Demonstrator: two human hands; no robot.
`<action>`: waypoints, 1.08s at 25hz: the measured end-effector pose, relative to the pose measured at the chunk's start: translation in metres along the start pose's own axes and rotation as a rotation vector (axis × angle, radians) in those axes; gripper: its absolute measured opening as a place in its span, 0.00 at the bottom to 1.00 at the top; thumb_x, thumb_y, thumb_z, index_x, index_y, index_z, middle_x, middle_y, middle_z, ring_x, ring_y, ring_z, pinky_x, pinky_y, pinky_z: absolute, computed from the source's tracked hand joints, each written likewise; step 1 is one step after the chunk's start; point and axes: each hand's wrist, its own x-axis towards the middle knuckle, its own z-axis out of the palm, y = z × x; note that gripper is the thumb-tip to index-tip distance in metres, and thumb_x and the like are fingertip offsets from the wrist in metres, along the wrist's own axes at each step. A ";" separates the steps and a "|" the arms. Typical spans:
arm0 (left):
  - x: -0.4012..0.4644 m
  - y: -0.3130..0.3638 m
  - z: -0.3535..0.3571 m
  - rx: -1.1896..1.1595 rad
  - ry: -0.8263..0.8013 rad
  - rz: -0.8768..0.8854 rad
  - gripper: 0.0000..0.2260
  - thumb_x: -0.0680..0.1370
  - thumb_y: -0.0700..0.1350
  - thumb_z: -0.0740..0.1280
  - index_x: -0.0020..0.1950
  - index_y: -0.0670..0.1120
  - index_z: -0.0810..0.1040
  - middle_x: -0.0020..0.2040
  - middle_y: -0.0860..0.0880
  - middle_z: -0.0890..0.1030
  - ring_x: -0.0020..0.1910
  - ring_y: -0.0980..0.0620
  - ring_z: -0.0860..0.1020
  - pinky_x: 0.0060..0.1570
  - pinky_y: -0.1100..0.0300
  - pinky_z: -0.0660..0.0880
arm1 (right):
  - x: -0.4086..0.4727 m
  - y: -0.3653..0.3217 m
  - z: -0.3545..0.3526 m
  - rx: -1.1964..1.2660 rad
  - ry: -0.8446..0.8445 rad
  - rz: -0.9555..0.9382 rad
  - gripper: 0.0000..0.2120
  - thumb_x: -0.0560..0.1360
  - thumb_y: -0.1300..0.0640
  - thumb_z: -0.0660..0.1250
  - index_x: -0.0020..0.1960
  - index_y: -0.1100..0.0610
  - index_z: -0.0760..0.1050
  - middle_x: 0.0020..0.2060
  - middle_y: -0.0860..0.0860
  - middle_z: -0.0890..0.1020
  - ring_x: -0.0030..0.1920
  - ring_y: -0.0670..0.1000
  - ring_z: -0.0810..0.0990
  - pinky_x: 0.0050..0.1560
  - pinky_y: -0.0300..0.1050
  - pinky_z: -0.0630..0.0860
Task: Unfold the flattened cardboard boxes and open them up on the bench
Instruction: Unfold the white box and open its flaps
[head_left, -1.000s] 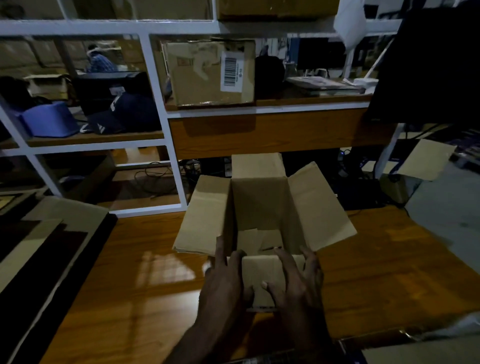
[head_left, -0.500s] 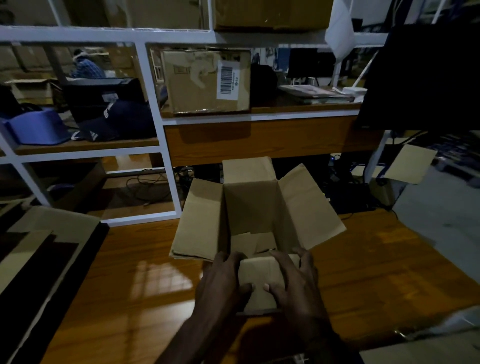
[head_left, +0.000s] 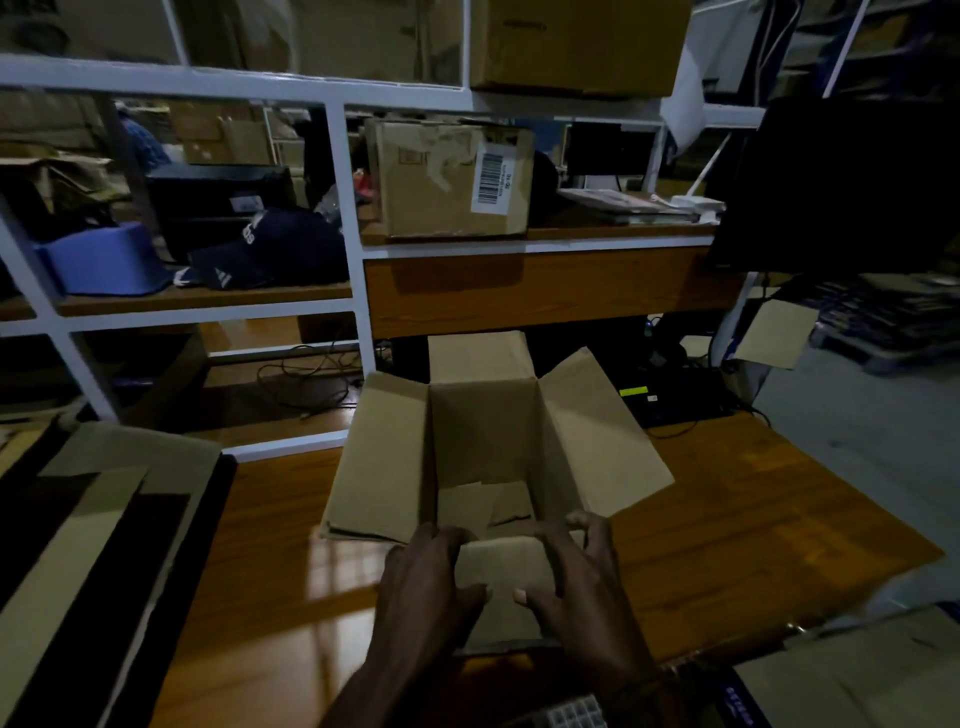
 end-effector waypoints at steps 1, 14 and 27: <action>-0.006 -0.007 -0.005 -0.010 0.013 0.010 0.21 0.71 0.57 0.73 0.61 0.58 0.73 0.57 0.57 0.74 0.56 0.54 0.74 0.55 0.59 0.73 | -0.004 -0.006 0.006 -0.004 0.015 -0.009 0.28 0.68 0.53 0.78 0.59 0.36 0.67 0.67 0.46 0.56 0.68 0.52 0.63 0.63 0.47 0.72; -0.051 -0.067 -0.031 -0.123 0.048 0.118 0.20 0.75 0.54 0.70 0.66 0.55 0.71 0.60 0.54 0.71 0.57 0.55 0.73 0.53 0.62 0.70 | -0.053 -0.068 0.045 -0.156 0.061 0.100 0.28 0.69 0.55 0.77 0.64 0.39 0.71 0.69 0.47 0.58 0.67 0.53 0.65 0.63 0.48 0.75; -0.152 -0.068 -0.027 -0.046 0.172 0.166 0.21 0.71 0.51 0.73 0.63 0.56 0.77 0.60 0.51 0.75 0.55 0.48 0.73 0.54 0.57 0.69 | -0.163 -0.096 0.048 -0.226 0.233 0.065 0.25 0.67 0.53 0.79 0.60 0.45 0.73 0.63 0.51 0.64 0.62 0.54 0.67 0.59 0.48 0.74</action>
